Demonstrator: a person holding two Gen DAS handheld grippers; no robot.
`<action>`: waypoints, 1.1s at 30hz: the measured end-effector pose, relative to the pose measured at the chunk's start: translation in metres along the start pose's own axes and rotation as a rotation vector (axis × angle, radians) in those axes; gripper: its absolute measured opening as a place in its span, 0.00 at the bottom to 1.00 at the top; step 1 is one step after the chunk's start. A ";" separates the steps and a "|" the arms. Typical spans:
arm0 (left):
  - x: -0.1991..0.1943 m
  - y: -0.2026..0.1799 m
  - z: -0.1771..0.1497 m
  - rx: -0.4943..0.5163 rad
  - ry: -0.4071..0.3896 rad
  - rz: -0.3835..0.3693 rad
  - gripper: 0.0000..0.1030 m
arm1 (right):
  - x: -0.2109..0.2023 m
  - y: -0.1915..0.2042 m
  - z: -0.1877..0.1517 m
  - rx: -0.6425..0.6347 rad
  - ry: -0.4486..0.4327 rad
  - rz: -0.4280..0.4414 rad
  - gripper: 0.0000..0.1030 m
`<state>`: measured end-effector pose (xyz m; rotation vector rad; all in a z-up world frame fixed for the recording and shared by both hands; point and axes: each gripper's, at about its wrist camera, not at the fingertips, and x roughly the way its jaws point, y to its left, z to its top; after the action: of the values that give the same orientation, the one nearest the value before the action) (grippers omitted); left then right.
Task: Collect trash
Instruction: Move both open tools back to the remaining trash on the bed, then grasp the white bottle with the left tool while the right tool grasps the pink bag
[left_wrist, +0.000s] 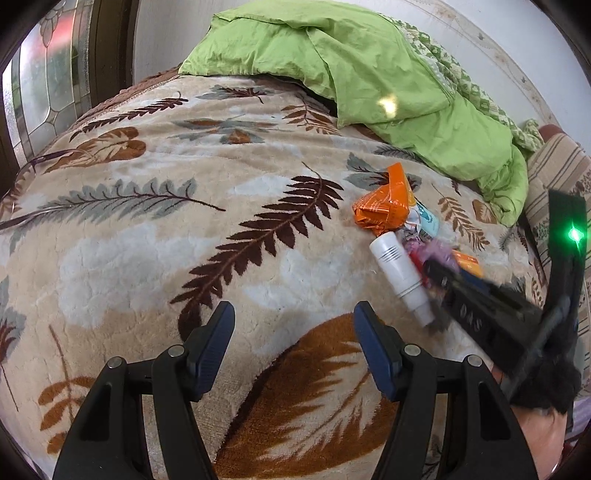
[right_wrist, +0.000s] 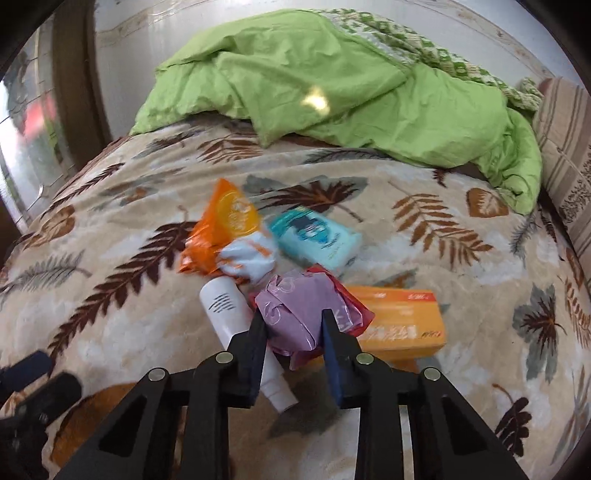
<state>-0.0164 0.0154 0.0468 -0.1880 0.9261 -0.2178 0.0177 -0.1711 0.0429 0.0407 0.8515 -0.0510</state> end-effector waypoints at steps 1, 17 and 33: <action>-0.001 0.002 0.000 -0.008 -0.003 -0.002 0.64 | -0.001 0.002 -0.003 0.009 0.022 0.042 0.28; 0.018 0.023 -0.002 -0.103 0.071 0.036 0.59 | -0.082 -0.016 -0.042 0.182 -0.050 0.261 0.26; 0.007 -0.022 -0.016 0.102 0.004 0.034 0.29 | -0.100 -0.043 -0.037 0.246 -0.149 0.236 0.26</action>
<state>-0.0276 -0.0083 0.0374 -0.0778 0.9191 -0.2331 -0.0790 -0.2094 0.0931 0.3634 0.6833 0.0623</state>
